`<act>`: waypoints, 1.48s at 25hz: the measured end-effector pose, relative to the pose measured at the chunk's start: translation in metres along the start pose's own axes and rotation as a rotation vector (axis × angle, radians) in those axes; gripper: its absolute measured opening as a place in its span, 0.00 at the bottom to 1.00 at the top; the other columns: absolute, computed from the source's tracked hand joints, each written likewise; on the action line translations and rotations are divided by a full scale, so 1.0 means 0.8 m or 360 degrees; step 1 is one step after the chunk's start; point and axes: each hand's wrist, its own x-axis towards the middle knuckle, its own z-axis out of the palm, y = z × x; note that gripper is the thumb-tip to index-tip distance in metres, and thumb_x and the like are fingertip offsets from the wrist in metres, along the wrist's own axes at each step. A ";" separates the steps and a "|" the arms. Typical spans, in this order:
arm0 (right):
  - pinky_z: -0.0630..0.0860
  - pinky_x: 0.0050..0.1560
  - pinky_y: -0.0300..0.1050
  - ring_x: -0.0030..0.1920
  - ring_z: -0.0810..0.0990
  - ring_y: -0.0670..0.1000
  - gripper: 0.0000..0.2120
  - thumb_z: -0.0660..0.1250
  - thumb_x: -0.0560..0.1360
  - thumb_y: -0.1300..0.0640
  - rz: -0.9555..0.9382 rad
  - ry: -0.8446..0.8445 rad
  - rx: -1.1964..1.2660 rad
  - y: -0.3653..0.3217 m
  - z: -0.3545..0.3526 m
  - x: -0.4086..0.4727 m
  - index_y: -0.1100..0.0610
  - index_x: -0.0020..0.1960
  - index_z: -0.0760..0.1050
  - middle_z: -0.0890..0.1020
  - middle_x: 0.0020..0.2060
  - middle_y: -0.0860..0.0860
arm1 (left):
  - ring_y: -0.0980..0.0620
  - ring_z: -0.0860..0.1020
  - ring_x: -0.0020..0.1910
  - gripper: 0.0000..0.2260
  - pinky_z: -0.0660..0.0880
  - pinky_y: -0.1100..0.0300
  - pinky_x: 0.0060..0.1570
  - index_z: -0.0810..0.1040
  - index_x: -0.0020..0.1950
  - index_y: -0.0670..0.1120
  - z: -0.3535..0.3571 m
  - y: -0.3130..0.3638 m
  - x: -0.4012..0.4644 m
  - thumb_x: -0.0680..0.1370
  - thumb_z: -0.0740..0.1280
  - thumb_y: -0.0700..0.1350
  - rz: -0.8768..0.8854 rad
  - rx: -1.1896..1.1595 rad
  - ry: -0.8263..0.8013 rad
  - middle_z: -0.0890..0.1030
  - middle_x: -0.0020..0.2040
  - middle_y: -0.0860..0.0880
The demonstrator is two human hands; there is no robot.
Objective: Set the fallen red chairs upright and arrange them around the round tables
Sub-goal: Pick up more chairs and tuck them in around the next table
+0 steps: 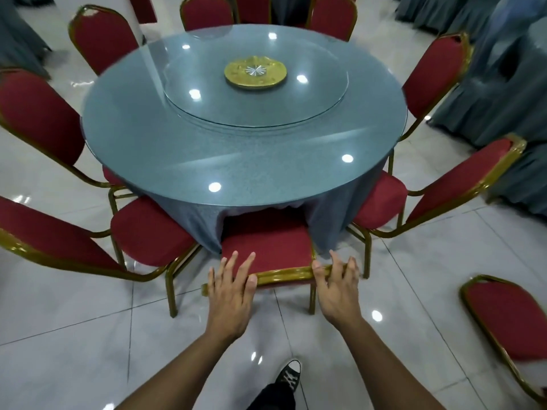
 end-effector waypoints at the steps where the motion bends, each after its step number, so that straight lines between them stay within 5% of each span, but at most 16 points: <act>1: 0.50 0.78 0.63 0.80 0.40 0.58 0.42 0.43 0.72 0.24 -0.0011 -0.0012 0.0000 -0.006 0.000 0.010 0.44 0.80 0.49 0.42 0.81 0.58 | 0.52 0.45 0.81 0.29 0.34 0.52 0.77 0.51 0.79 0.66 -0.002 -0.003 0.012 0.80 0.33 0.67 -0.0009 0.0028 -0.0032 0.54 0.82 0.52; 7: 0.48 0.79 0.62 0.80 0.39 0.59 0.42 0.43 0.71 0.23 -0.0024 -0.0170 -0.0041 -0.032 -0.018 0.050 0.43 0.80 0.47 0.39 0.81 0.57 | 0.51 0.46 0.81 0.28 0.37 0.50 0.78 0.52 0.80 0.64 -0.013 -0.005 0.058 0.80 0.35 0.64 -0.0024 0.0104 -0.0103 0.53 0.82 0.51; 10: 0.50 0.78 0.60 0.80 0.41 0.58 0.40 0.44 0.73 0.25 -0.0051 -0.0223 -0.0047 -0.028 -0.028 0.051 0.42 0.80 0.50 0.42 0.81 0.55 | 0.50 0.53 0.80 0.30 0.41 0.49 0.78 0.59 0.78 0.62 -0.014 -0.006 0.059 0.79 0.36 0.65 -0.0089 0.0105 -0.0200 0.61 0.79 0.51; 12: 0.55 0.78 0.59 0.81 0.47 0.56 0.35 0.46 0.76 0.27 -0.0096 -0.0238 -0.0041 -0.021 -0.037 0.051 0.41 0.79 0.54 0.49 0.81 0.53 | 0.49 0.67 0.73 0.24 0.55 0.47 0.76 0.70 0.70 0.60 -0.024 0.007 0.066 0.82 0.43 0.61 -0.0134 0.0098 -0.0230 0.73 0.69 0.52; 14: 0.62 0.75 0.54 0.78 0.57 0.54 0.28 0.52 0.80 0.33 -0.0149 -0.0215 -0.0039 -0.011 -0.057 0.054 0.42 0.77 0.58 0.59 0.78 0.50 | 0.49 0.76 0.60 0.13 0.68 0.49 0.63 0.75 0.60 0.58 -0.024 0.037 0.078 0.84 0.52 0.51 -0.0071 0.0094 -0.0184 0.79 0.57 0.54; 17: 0.67 0.67 0.42 0.70 0.69 0.49 0.20 0.59 0.83 0.46 -0.0228 -0.0116 0.0029 0.000 -0.096 0.060 0.45 0.74 0.64 0.72 0.69 0.46 | 0.53 0.76 0.51 0.10 0.70 0.52 0.53 0.74 0.54 0.60 -0.013 0.107 0.096 0.83 0.54 0.53 0.0139 0.0071 -0.0173 0.77 0.48 0.59; 23: 0.70 0.67 0.43 0.69 0.70 0.46 0.21 0.60 0.83 0.47 -0.0167 0.0075 0.0201 0.053 -0.192 0.109 0.43 0.75 0.63 0.71 0.70 0.45 | 0.54 0.74 0.52 0.08 0.71 0.52 0.56 0.75 0.58 0.58 0.052 0.249 0.135 0.82 0.59 0.52 0.0428 -0.0006 -0.0265 0.77 0.53 0.59; 37: 0.72 0.62 0.42 0.66 0.73 0.45 0.18 0.62 0.82 0.51 -0.0198 0.0290 0.0253 0.306 -0.503 0.256 0.43 0.71 0.67 0.75 0.65 0.44 | 0.58 0.74 0.55 0.09 0.73 0.55 0.60 0.75 0.61 0.56 0.242 0.623 0.203 0.82 0.61 0.49 0.0504 -0.0197 -0.0344 0.77 0.56 0.59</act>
